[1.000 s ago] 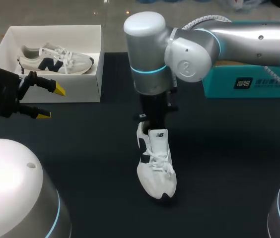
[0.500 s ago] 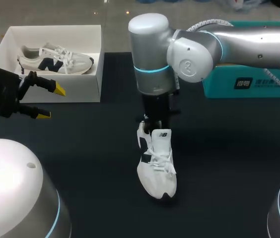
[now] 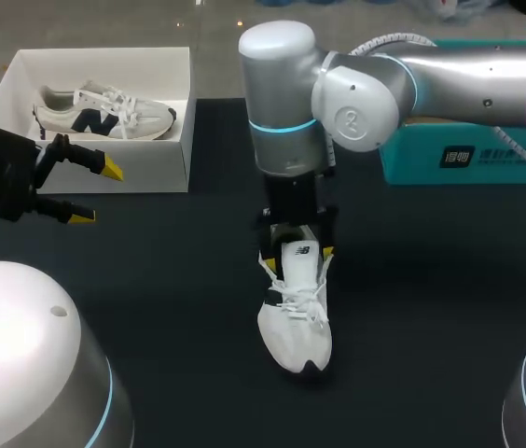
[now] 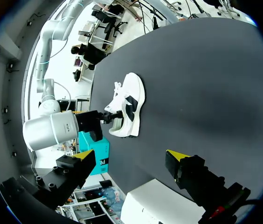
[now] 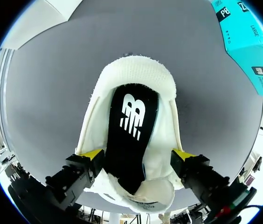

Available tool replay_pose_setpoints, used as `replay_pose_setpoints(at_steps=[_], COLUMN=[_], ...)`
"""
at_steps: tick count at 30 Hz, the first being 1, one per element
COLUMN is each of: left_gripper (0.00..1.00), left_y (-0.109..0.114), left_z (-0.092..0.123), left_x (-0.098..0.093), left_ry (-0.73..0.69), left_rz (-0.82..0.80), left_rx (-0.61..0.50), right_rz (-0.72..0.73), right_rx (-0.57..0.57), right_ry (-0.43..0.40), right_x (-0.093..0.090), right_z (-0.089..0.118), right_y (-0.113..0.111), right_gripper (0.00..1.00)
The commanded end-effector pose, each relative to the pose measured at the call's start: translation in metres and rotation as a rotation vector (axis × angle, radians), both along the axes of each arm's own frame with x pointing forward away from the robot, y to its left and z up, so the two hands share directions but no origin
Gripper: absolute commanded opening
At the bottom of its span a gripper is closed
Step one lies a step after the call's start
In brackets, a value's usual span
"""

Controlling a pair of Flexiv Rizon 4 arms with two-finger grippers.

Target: Take the shoe out of the shoebox, open the shoe tongue, remove and reinsert the insole, then place the shoe into the shoebox

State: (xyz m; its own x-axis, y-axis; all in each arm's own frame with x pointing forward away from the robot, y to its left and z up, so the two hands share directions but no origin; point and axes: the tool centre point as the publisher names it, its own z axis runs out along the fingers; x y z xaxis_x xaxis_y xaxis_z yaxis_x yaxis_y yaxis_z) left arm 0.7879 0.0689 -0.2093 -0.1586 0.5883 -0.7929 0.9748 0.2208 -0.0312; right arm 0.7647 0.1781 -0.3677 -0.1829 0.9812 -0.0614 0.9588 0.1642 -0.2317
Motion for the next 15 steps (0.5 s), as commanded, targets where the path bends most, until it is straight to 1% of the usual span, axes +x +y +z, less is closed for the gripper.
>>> replay_pose_setpoints(at_steps=[1, 3, 9, 15], left_gripper=[1.00, 1.00, 1.00, 1.00], left_y=[-0.001, -0.001, -0.001, -0.001], left_z=[0.001, 0.001, 0.001, 0.001], left_x=[0.000, 0.000, 0.000, 0.000], left_ry=[0.001, 0.001, 0.001, 0.001], left_rz=[0.001, 0.001, 0.001, 0.001], left_rx=[0.005, 0.005, 0.005, 0.005], right_rz=[-0.001, 0.001, 0.002, -0.014], right_rx=[0.004, 0.006, 0.014, -0.019], right_ry=[0.006, 0.005, -0.041, -0.072], right_x=[0.000, -0.001, -0.004, -0.007], right_z=[-0.005, -0.003, 0.013, 0.027], right_y=[-0.001, 0.000, 0.003, 0.000], right_gripper=[1.00, 1.00, 1.00, 1.00])
